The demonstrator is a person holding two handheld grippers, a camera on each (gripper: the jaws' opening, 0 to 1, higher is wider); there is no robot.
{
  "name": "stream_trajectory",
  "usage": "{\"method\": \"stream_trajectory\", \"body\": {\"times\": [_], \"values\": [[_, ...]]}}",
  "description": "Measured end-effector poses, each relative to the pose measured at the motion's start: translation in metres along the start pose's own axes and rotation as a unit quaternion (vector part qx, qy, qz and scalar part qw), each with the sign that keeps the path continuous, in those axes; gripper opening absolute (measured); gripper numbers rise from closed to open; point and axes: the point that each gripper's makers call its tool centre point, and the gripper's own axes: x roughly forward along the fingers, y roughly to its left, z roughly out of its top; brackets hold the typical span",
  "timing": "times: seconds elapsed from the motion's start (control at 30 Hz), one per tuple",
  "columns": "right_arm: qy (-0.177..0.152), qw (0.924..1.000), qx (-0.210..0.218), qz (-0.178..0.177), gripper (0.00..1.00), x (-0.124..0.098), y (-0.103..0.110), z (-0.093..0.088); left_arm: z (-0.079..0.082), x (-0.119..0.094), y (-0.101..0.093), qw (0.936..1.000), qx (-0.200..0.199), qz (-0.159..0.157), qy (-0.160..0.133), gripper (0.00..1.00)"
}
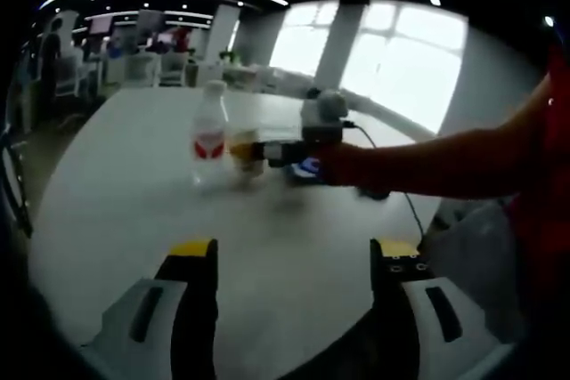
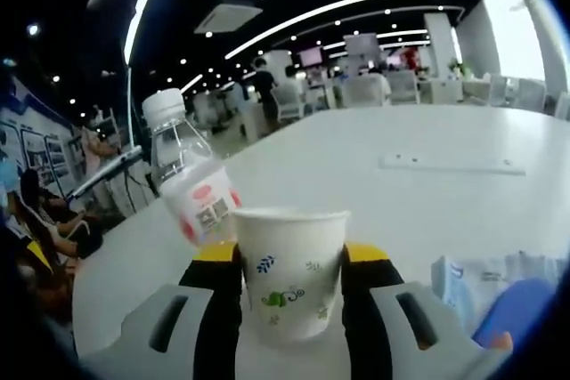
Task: Arrange the tabletop items into an orderly group along one side of the table until the central work area is clear of visible clutter.
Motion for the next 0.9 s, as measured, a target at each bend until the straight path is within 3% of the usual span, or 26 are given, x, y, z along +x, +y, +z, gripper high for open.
{"method": "stream_trajectory", "body": {"times": [0.9], "values": [[-0.009, 0.9986, -0.052, 0.002, 0.41, -0.016, 0.002, -0.009, -0.001, 0.001, -0.002, 1.0, 0.005, -0.003, 0.005, 0.66]]}}
